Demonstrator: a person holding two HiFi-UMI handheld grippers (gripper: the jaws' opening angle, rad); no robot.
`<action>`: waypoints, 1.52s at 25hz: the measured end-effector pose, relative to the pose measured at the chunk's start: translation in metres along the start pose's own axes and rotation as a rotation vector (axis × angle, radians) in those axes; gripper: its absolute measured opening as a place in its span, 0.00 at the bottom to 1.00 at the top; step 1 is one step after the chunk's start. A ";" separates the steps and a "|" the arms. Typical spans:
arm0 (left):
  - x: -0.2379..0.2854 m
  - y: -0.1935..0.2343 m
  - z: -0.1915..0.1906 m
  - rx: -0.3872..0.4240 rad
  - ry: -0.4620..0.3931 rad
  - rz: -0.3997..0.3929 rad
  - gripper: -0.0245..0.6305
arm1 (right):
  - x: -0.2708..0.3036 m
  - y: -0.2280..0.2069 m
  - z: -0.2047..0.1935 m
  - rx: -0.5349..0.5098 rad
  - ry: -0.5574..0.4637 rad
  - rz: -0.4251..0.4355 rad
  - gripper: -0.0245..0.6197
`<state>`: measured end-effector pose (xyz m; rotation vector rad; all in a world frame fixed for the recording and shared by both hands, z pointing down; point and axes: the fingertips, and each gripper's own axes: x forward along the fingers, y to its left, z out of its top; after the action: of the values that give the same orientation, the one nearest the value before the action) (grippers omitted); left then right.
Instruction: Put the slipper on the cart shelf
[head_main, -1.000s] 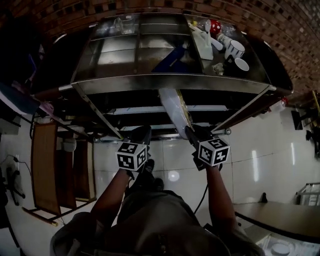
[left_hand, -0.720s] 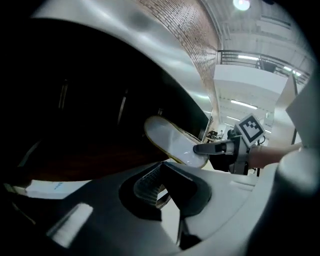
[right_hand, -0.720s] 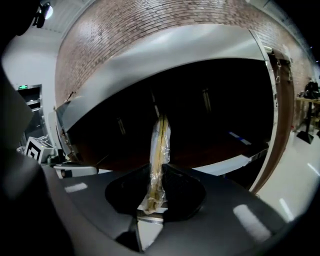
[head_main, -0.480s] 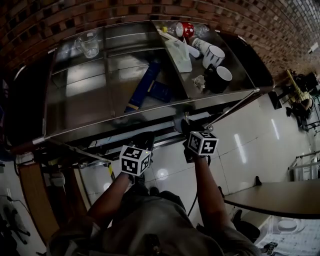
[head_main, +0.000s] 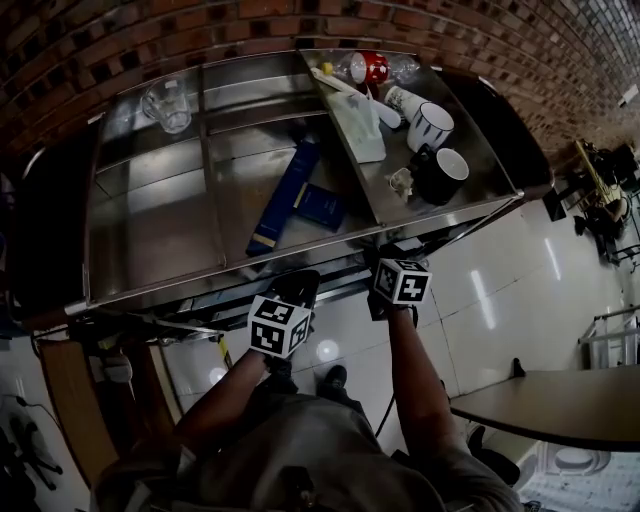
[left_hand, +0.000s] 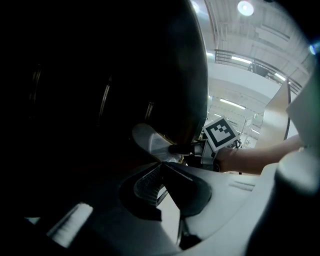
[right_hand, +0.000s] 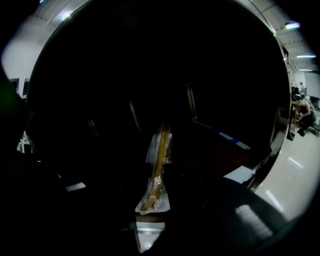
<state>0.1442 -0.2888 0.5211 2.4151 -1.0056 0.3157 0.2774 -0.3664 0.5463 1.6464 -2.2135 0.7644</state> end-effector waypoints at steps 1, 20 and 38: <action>0.001 -0.001 0.000 0.000 0.003 0.007 0.05 | 0.001 -0.003 0.000 -0.003 -0.002 -0.001 0.17; 0.027 -0.060 0.017 0.069 0.009 0.009 0.05 | -0.067 -0.039 0.019 -0.019 -0.115 0.008 0.35; 0.064 -0.184 0.048 0.222 -0.011 -0.246 0.05 | -0.251 -0.058 0.051 -0.009 -0.438 -0.072 0.04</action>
<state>0.3213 -0.2415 0.4392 2.7081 -0.6974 0.3417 0.4153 -0.2073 0.3898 2.0343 -2.4103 0.4008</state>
